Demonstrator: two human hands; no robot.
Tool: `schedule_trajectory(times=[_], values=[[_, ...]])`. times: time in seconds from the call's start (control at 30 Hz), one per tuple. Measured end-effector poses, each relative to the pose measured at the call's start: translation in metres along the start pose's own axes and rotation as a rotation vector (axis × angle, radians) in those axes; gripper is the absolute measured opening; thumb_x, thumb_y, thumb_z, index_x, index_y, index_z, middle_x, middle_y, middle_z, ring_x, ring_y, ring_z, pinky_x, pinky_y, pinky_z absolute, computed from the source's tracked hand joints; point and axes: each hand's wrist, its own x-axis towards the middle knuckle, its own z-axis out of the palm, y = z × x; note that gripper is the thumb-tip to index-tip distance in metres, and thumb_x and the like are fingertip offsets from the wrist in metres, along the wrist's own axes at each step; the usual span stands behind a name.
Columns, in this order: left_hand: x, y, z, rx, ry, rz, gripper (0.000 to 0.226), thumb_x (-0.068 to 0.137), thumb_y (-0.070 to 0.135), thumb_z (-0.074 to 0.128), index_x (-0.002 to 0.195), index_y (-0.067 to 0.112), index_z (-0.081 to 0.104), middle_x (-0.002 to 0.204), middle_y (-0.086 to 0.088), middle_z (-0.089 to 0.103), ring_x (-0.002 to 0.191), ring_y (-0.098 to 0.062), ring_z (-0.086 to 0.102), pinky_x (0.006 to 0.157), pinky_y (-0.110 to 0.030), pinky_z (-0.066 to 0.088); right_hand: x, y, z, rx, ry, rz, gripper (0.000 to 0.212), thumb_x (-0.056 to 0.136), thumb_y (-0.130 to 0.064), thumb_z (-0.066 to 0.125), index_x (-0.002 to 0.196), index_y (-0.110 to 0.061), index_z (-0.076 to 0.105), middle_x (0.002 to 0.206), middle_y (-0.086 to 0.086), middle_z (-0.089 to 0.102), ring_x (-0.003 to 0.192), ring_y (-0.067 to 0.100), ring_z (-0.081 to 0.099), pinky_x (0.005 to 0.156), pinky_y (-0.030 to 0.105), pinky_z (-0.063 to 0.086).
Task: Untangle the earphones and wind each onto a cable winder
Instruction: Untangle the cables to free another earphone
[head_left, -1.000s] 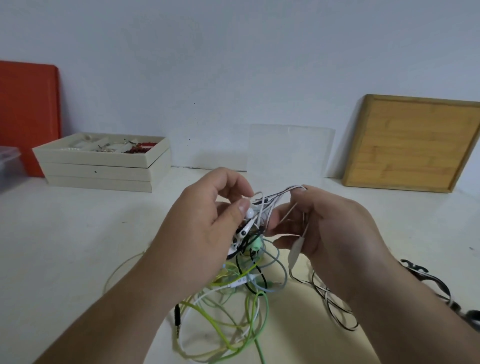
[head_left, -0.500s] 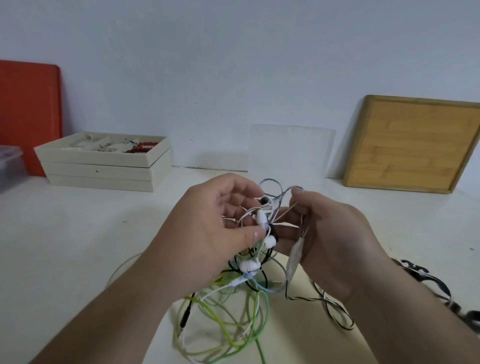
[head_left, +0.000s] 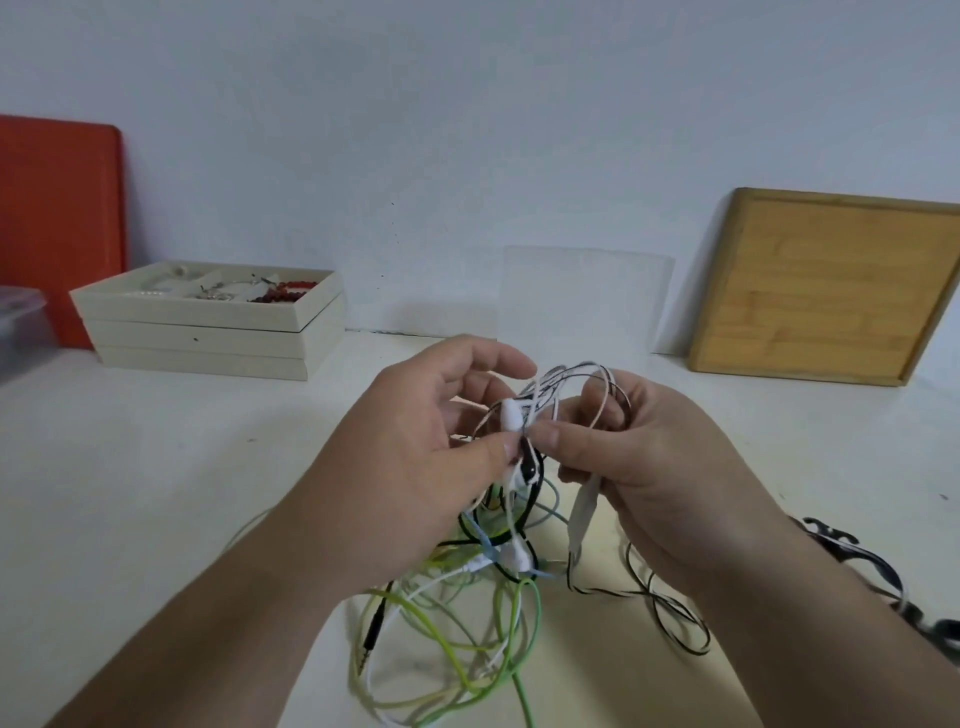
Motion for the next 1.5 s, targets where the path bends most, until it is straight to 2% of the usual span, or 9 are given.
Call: schedule_trajectory(times=[0.17,0.37,0.6,0.7,0.87,1.03,1.13,1.27,1.5], values=[[0.001,0.001,0.001,0.042,0.052,0.010,0.044,0.083,-0.005,0.070,0.100,0.036,0.069,0.088,0.003,0.066,0.072,-0.023,0.072,0.071,-0.049,0.058,-0.005,-0.001,0.002,-0.277,0.096,-0.115,0.036,0.066,-0.017,0.085,0.074,0.001,0.056,0.063,0.010,0.053,0.059,0.013,0.049,0.054,0.021,0.042],[0.000,0.002,0.002,0.109,-0.014,-0.018,0.033,0.093,0.009,0.055,0.098,0.039,0.068,0.084,-0.007,0.067,0.061,-0.041,0.055,0.052,-0.035,0.038,-0.005,-0.006,0.003,-0.393,0.071,-0.124,0.034,0.064,-0.023,0.067,0.078,0.005,0.054,0.068,0.025,0.046,0.062,0.016,0.041,0.058,0.029,0.035],[-0.003,0.007,0.002,0.165,0.065,-0.071,0.029,0.094,0.005,0.053,0.091,0.030,0.068,0.050,0.016,0.050,0.033,-0.006,0.027,0.036,-0.013,0.022,-0.001,-0.002,-0.005,-0.315,0.116,-0.060,0.017,0.061,-0.014,0.067,0.068,-0.001,0.059,0.068,0.022,0.061,0.062,0.020,0.056,0.066,0.042,0.044],[-0.001,0.004,0.003,0.191,0.110,-0.078,0.027,0.092,0.008,0.052,0.093,0.032,0.065,0.073,0.004,0.058,0.038,-0.004,0.034,0.038,-0.012,0.027,0.003,0.003,-0.008,-0.206,0.190,-0.068,0.027,0.059,-0.009,0.068,0.069,0.009,0.051,0.063,0.017,0.059,0.059,0.020,0.060,0.060,0.033,0.050],[-0.001,0.004,0.002,0.177,0.020,-0.096,0.020,0.090,0.019,0.059,0.100,0.035,0.063,0.080,-0.001,0.062,0.050,-0.005,0.047,0.048,-0.016,0.038,0.003,-0.001,-0.007,-0.004,0.124,0.033,0.025,0.065,-0.005,0.069,0.052,-0.018,0.052,0.065,0.017,0.063,0.055,0.020,0.061,0.052,0.034,0.048],[-0.004,0.003,0.001,0.067,-0.017,0.022,0.056,0.060,0.027,0.091,0.104,0.043,0.060,0.107,0.016,0.060,0.099,-0.008,0.070,0.079,-0.030,0.059,0.004,-0.001,-0.008,0.125,0.084,0.094,0.023,0.067,0.003,0.075,0.073,-0.004,0.053,0.066,0.015,0.065,0.058,0.021,0.064,0.056,0.030,0.052],[-0.002,0.002,0.004,0.207,0.038,0.120,0.028,0.066,0.028,0.084,0.089,0.033,0.069,0.105,0.011,0.064,0.100,-0.010,0.068,0.085,-0.032,0.057,0.001,-0.005,-0.007,0.160,0.062,0.110,0.031,0.056,-0.006,0.076,0.076,-0.004,0.052,0.068,0.015,0.066,0.058,0.021,0.066,0.056,0.029,0.052],[0.000,0.000,0.003,0.097,0.075,0.034,0.020,0.074,0.021,0.087,0.088,0.027,0.075,0.087,0.005,0.075,0.082,-0.012,0.074,0.077,-0.028,0.059,0.001,-0.009,-0.008,0.185,0.036,0.079,0.028,0.062,-0.004,0.070,0.046,-0.019,0.053,0.070,0.013,0.068,0.060,0.020,0.069,0.052,0.025,0.052],[0.001,-0.003,-0.003,-0.034,-0.071,-0.015,0.022,0.069,0.009,0.080,0.090,0.015,0.077,0.091,0.000,0.078,0.087,-0.016,0.076,0.084,-0.024,0.059,0.000,-0.007,-0.012,0.192,-0.037,0.077,0.028,0.059,0.006,0.077,0.069,-0.008,0.056,0.072,0.012,0.068,0.063,0.021,0.066,0.058,0.026,0.055]])
